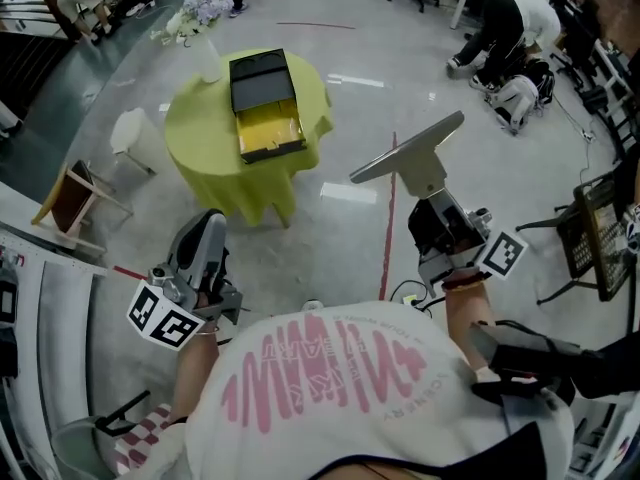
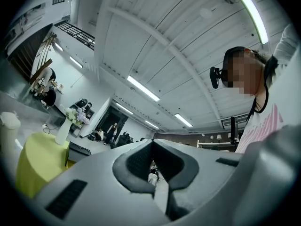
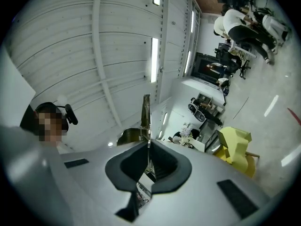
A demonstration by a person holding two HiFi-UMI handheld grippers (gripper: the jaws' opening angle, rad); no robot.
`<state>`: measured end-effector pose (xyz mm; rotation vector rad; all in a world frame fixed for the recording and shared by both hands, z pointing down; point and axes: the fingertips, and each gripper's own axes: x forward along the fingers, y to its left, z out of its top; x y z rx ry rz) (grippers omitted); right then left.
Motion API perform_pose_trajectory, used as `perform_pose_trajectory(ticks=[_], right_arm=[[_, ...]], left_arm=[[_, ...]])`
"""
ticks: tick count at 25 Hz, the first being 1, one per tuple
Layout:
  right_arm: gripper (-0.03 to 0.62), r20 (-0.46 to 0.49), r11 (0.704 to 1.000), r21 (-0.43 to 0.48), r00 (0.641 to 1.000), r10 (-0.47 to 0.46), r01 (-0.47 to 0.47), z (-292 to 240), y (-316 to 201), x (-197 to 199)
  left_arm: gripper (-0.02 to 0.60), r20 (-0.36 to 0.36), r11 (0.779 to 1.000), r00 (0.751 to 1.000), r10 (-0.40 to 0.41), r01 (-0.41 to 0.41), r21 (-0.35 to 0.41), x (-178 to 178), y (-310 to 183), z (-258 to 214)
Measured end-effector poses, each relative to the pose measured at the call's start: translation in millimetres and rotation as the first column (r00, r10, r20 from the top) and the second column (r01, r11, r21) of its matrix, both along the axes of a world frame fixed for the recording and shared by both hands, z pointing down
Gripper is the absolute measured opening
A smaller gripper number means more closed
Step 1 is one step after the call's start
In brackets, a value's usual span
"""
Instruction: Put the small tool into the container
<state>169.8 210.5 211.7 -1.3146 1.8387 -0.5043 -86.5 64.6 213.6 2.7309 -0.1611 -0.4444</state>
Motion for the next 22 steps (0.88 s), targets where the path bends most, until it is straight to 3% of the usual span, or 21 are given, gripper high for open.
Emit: perform_pose_trajectory(ticks=[8,12,15,22], right_arm=[[0.006,0.001,1.0,-0.012,1.0,0.013,-0.013,5.9,-73.4,2.7],[0.006,0.017,0.999,-0.04,1.0,0.001,0.0,16.9,-98.9,2.7],[0.006,0.026,0.998,-0.063,0.999,-0.018,0.02,24.0,-111.4,-0.5],[0.006,0.05,0.994,-0.084,0.997,-0.061,0.065,39.8,-134.6,5.8]], left_arm=[[0.008,-0.04,1.0,0.999,0.006,-0.006,0.002,2.5,-81.6,-1.7],[0.008,-0.038,0.997,0.998,-0.057,0.055,-0.062,-5.5,-111.7,13.6],[0.008,-0.017,0.989,0.996,-0.082,0.079,-0.124,-9.5,-124.3,28.3],[0.008,0.024,0.988,0.996,-0.091,0.094,-0.124,0.9,-129.2,42.6]])
